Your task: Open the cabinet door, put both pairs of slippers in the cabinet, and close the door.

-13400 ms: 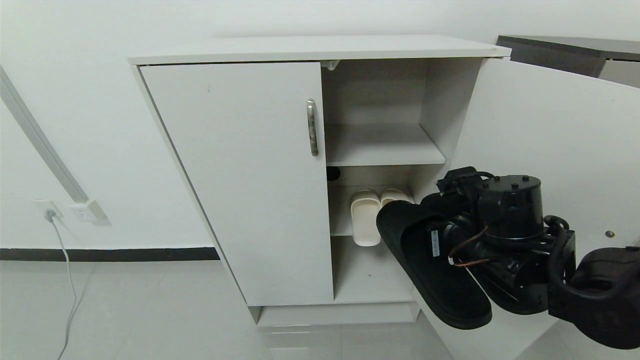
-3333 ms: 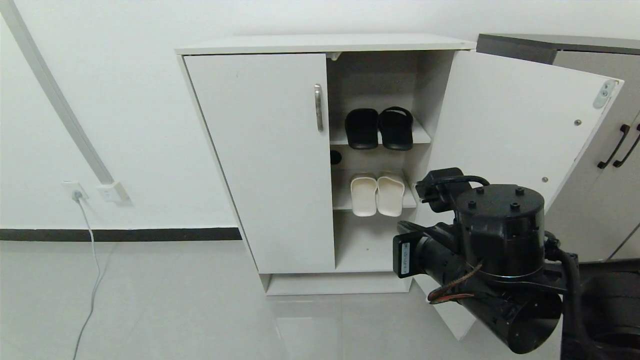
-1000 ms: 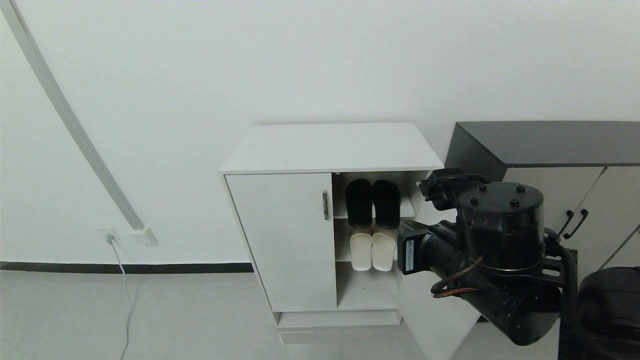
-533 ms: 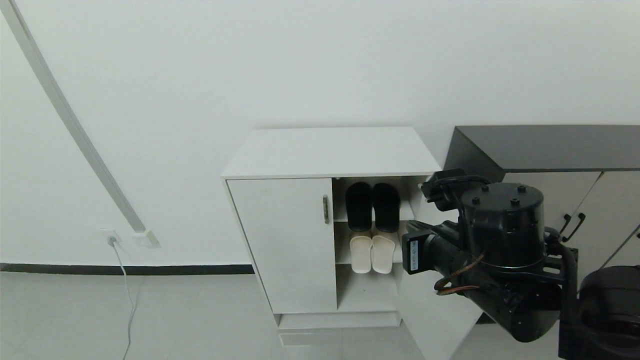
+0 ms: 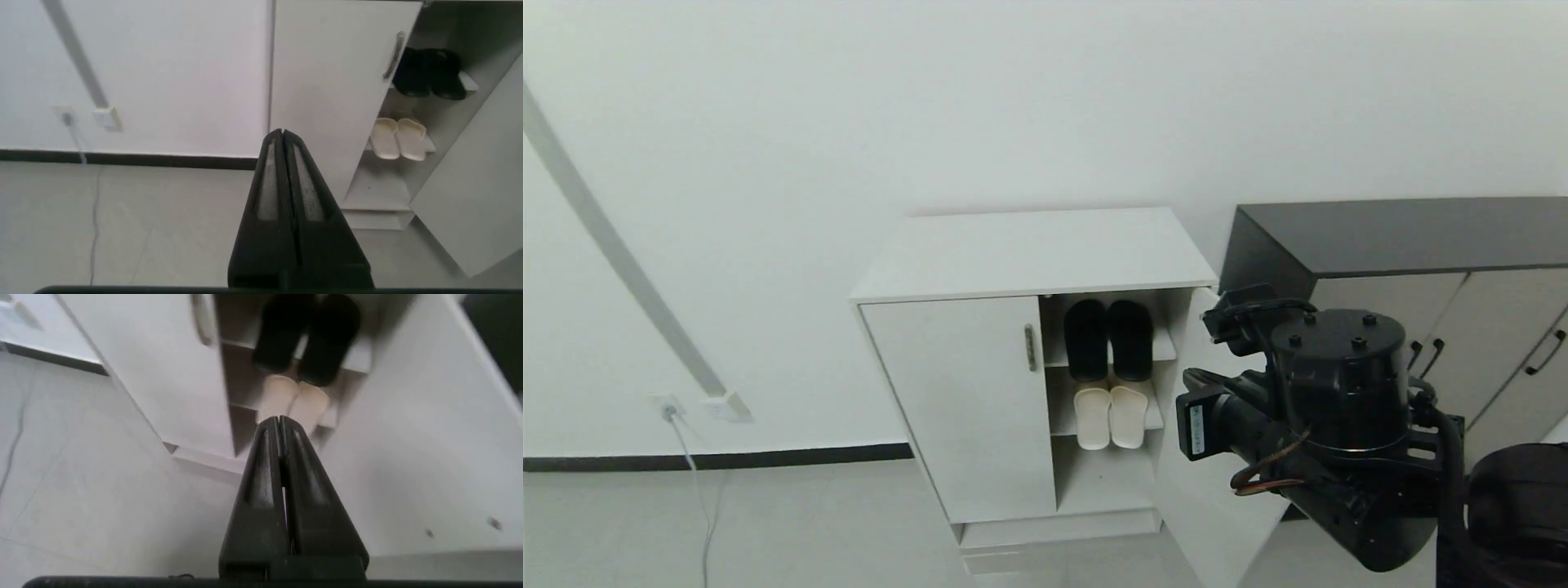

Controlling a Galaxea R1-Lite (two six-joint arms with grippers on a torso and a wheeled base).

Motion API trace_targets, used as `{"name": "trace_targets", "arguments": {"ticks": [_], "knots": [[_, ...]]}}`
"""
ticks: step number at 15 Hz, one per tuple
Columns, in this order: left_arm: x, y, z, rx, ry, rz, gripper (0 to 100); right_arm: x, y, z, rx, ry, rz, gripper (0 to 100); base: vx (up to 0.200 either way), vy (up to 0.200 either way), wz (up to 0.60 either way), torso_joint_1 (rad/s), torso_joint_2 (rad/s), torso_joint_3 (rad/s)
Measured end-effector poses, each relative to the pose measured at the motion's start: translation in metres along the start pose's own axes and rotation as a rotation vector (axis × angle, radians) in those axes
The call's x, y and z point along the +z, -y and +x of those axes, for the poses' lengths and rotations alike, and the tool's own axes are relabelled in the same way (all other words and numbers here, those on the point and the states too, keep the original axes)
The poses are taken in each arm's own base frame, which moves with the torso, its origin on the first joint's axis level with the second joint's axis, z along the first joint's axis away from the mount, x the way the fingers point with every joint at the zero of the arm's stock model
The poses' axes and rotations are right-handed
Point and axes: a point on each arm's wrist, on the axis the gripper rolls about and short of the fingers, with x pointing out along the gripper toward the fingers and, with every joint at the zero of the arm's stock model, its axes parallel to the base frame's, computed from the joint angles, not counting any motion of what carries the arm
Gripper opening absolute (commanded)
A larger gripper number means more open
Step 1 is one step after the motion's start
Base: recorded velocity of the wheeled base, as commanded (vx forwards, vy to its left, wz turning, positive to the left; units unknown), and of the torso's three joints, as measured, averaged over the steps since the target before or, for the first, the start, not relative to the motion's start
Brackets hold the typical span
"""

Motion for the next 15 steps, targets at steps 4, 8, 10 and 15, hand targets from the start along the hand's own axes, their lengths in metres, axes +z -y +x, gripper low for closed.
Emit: {"name": "trace_targets", "arguments": {"ticks": [4, 8, 10, 15], "knots": [[0.000, 0.000, 0.000, 0.001, 0.002, -0.001, 0, 0.000, 0.003, 0.002, -0.011, -0.002, 0.003, 0, 0.000, 0.000, -0.30, 0.002, 0.00, 0.001], [0.000, 0.000, 0.000, 0.000, 0.001, -0.001, 0, 0.000, 0.010, 0.009, -0.008, -0.008, 0.011, 0, 0.000, 0.000, 0.00, 0.000, 0.00, 0.000], [0.000, 0.000, 0.000, 0.001, 0.001, -0.001, 0, 0.001, 0.011, 0.012, -0.011, 0.004, 0.020, 0, 0.000, 0.000, 0.00, 0.000, 0.00, 0.000], [0.000, 0.000, 0.000, 0.001, 0.001, -0.002, 0, -0.001, 0.012, 0.014, -0.015, -0.002, 0.016, 0, -0.080, 0.000, 0.00, 0.003, 0.00, 0.000]]}}
